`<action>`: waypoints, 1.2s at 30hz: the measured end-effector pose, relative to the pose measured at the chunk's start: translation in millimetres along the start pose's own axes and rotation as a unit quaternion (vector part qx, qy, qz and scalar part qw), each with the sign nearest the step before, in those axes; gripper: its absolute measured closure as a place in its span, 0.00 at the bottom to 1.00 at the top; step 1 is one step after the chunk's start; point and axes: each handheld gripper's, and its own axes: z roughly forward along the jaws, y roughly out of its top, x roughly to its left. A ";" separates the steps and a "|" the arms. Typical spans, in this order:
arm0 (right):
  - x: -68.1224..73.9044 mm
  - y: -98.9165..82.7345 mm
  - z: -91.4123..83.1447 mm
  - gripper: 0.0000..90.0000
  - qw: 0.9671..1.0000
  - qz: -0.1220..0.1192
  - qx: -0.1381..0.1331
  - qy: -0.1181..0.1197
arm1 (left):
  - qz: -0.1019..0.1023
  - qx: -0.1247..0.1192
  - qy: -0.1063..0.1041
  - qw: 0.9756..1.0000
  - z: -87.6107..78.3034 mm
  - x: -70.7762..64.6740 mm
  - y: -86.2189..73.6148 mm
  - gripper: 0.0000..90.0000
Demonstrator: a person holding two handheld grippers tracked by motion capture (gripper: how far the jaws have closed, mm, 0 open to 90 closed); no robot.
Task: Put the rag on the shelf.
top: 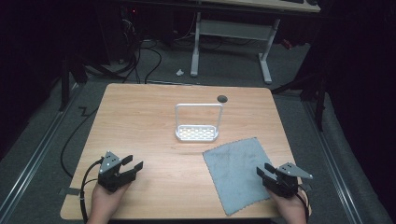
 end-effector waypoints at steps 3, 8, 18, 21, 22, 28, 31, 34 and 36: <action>5.5 2.2 0.5 0.64 1.000 -0.009 -0.007 0.007 | 0.019 0.006 0.004 1.000 2.4 -2.2 -1.6 0.52; 14.4 4.7 -0.1 0.65 0.999 -0.032 -0.011 0.016 | 0.015 0.019 0.000 1.000 7.4 -8.7 -1.5 0.51; 29.5 7.5 2.1 0.78 0.998 -0.038 -0.002 0.052 | 0.017 0.015 0.005 1.000 3.8 -11.3 0.7 0.48; 39.2 6.8 3.4 0.92 0.996 -0.057 0.007 0.068 | 0.000 0.008 -0.004 1.000 5.0 -12.0 2.4 0.49; 43.1 6.8 4.3 0.95 0.995 -0.064 0.013 0.074 | -0.002 0.006 -0.007 1.000 5.9 -13.1 2.9 0.49; 63.1 6.2 11.3 1.00 0.987 -0.100 0.048 0.116 | 0.009 0.011 -0.011 1.000 8.9 -17.6 3.7 0.49; 78.2 3.0 17.2 1.00 0.978 -0.141 0.065 0.138 | 0.009 0.007 -0.012 1.000 6.9 -16.7 3.6 0.48; 82.9 1.2 20.2 1.00 0.975 -0.154 0.076 0.142 | 0.009 0.006 -0.009 1.000 6.0 -15.2 4.2 0.48; 85.8 0.2 22.2 1.00 0.973 -0.158 0.087 0.146 | 0.005 0.004 -0.009 1.000 5.6 -13.9 4.4 0.48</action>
